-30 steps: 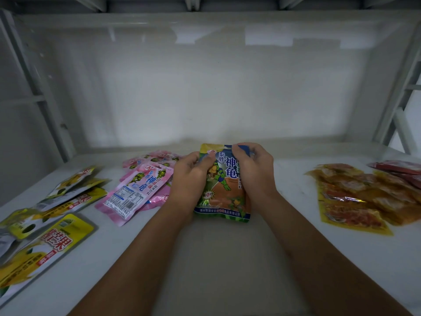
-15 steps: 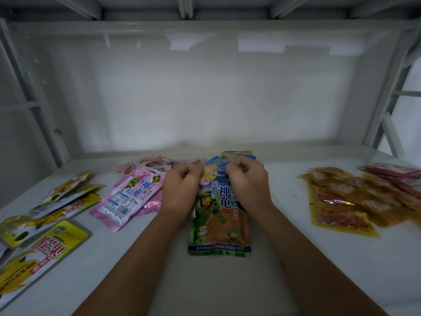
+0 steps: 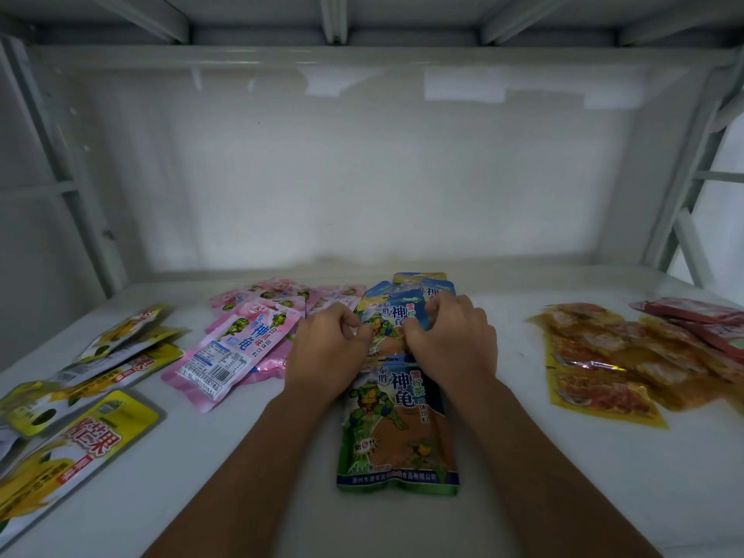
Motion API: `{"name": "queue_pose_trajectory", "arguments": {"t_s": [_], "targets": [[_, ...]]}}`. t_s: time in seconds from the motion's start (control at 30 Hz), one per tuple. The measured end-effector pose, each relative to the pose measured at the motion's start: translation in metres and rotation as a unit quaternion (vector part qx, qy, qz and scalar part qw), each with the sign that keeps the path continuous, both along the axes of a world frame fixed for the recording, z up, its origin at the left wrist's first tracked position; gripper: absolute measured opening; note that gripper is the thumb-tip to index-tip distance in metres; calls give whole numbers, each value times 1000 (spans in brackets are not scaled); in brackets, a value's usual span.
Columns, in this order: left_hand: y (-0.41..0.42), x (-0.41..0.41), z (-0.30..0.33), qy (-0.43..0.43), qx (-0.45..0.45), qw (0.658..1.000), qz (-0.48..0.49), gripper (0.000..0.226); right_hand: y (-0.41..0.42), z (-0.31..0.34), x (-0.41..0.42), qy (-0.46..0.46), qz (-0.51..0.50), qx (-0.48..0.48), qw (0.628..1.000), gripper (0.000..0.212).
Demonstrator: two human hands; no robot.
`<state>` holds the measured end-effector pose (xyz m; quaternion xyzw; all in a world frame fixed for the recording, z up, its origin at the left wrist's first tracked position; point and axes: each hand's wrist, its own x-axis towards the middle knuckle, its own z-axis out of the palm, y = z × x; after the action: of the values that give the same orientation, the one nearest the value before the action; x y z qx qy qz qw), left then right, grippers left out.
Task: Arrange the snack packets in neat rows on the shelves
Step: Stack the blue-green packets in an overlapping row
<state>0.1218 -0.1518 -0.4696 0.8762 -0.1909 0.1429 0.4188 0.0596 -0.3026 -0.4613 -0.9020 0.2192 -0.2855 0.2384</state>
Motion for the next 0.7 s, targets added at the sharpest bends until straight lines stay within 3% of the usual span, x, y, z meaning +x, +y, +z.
{"name": "queue_pose_trajectory", "arguments": {"t_s": [0.07, 0.17, 0.3, 0.43, 0.57, 0.7], "targets": [[-2, 2, -2, 13, 29, 999, 1, 19, -1, -4, 2, 39, -21, -15, 999, 44], [-2, 4, -3, 18, 58, 998, -11, 27, -1, -3, 4, 52, -26, 1, 998, 42], [-2, 5, -5, 22, 81, 996, -31, 28, -3, 1, 6, -4, 24, 152, 988, 24], [-3, 6, -6, 24, 68, 997, -25, 31, -6, -1, 8, -93, 66, 213, 970, 18], [-4, 2, -2, 57, -14, 998, -16, 49, 1, 3, 9, -188, 123, 242, 944, 15], [-7, -3, 3, 46, -169, 982, -67, 31, 6, 6, 12, -273, 143, 291, 906, 12]]}}
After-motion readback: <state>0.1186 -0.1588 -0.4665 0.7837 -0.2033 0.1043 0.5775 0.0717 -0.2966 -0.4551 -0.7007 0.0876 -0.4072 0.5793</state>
